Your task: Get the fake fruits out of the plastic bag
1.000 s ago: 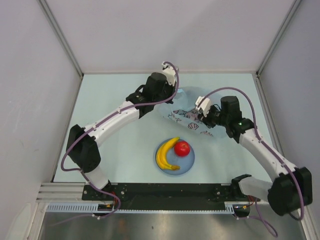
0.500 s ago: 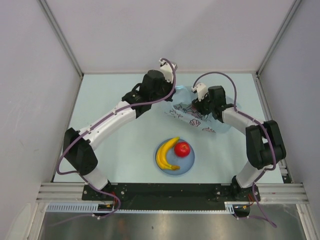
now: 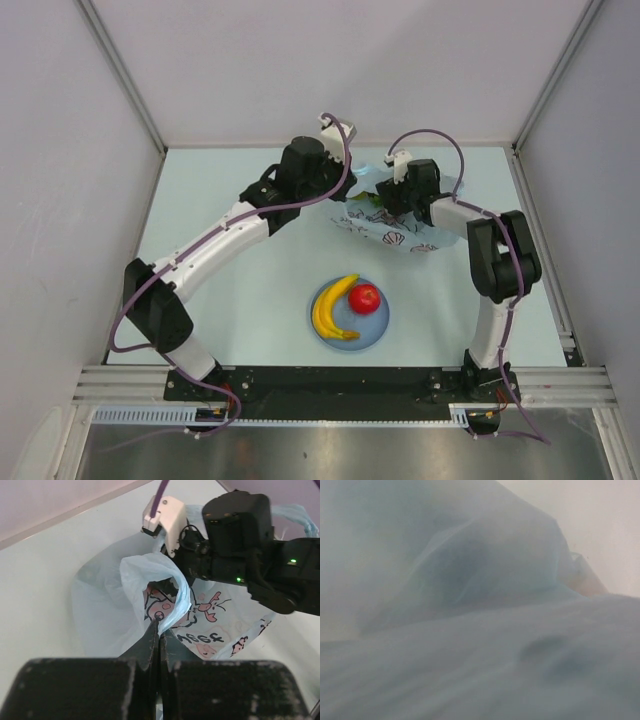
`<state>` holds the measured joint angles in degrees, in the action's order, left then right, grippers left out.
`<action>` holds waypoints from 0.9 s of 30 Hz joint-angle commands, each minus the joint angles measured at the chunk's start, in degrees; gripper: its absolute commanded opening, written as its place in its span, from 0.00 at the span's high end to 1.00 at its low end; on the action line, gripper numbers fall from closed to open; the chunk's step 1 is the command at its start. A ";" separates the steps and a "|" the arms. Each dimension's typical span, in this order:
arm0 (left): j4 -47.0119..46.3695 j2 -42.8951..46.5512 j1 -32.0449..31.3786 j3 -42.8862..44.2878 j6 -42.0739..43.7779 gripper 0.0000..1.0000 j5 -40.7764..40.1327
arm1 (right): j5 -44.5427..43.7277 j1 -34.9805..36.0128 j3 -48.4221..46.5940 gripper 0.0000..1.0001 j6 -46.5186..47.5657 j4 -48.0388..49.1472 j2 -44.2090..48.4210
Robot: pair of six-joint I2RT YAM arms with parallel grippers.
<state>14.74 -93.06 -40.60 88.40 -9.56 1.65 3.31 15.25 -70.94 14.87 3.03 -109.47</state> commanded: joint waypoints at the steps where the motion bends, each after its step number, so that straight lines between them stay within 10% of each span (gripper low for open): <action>1: -0.51 0.33 0.08 0.72 -0.02 1.00 1.78 | -1.29 -0.04 -5.70 0.11 -1.95 2.25 -5.04; 11: -0.59 -0.11 0.08 -1.04 -0.63 1.00 1.60 | 4.85 -0.65 -8.16 0.69 0.33 -1.87 -0.50; 27: -2.35 -2.04 0.08 -1.04 -2.48 0.99 2.13 | 28.84 0.92 -1.49 0.78 5.41 -37.55 34.93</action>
<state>14.66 -95.33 -40.58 87.31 -10.74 3.14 21.37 13.41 -75.90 14.87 -21.19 -79.48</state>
